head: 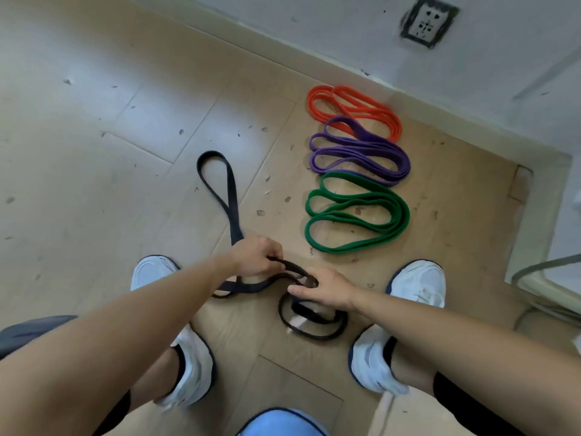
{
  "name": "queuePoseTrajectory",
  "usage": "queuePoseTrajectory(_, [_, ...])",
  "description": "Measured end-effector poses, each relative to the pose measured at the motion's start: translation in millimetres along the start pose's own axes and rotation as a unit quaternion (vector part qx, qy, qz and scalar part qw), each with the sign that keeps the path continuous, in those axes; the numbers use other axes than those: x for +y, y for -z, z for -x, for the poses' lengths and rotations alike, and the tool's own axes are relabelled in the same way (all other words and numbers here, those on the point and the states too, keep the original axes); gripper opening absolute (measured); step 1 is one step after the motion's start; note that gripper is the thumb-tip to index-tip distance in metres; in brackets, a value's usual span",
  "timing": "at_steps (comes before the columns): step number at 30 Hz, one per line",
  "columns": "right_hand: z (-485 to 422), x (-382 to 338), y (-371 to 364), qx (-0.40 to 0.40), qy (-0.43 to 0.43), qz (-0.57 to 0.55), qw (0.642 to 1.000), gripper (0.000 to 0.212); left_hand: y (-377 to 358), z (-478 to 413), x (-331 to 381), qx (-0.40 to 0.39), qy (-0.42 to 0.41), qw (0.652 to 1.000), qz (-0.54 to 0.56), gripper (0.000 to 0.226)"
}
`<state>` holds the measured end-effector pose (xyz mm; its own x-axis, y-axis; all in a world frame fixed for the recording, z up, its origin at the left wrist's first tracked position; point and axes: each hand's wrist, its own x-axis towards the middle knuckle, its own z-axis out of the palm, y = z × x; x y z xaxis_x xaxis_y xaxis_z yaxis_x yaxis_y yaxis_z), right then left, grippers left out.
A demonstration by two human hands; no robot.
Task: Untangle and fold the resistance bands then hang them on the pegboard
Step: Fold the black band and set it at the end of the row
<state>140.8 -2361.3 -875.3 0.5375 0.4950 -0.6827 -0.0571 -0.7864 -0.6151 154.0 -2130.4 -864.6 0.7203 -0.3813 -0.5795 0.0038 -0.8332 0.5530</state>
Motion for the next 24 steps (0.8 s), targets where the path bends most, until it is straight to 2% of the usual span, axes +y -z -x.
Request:
queuePoseTrajectory(2, [-1,-12,4,0.006,-0.002,-0.107,0.994,0.024,30,5,7,0.000,0.007,0.999,0.051,0.010])
queuePoseTrajectory(4, [-1,-28,14,0.050,-0.002,-0.150,0.987,0.011,63,17,16,0.016,0.010,0.996,0.087,0.008])
queuePoseTrajectory(8, [15,-74,49,0.101,0.025,-0.180,0.978,0.020,124,55,38,0.050,0.005,0.987,0.153,0.011])
queuePoseTrajectory(11, [38,-112,79,0.145,0.066,-0.171,0.972,0.025,166,91,57,0.079,-0.013,0.985,0.153,0.017])
queuePoseTrajectory(16, [88,-176,127,0.137,0.142,-0.165,0.966,0.021,223,144,88,0.158,-0.045,0.977,0.134,0.015])
queuePoseTrajectory(21, [132,-236,164,0.154,0.228,-0.169,0.946,0.010,269,190,123,0.259,-0.120,0.940,0.188,0.017])
queuePoseTrajectory(24, [155,-271,182,0.154,0.260,-0.184,0.935,0.017,289,215,143,0.305,-0.157,0.913,0.220,0.015])
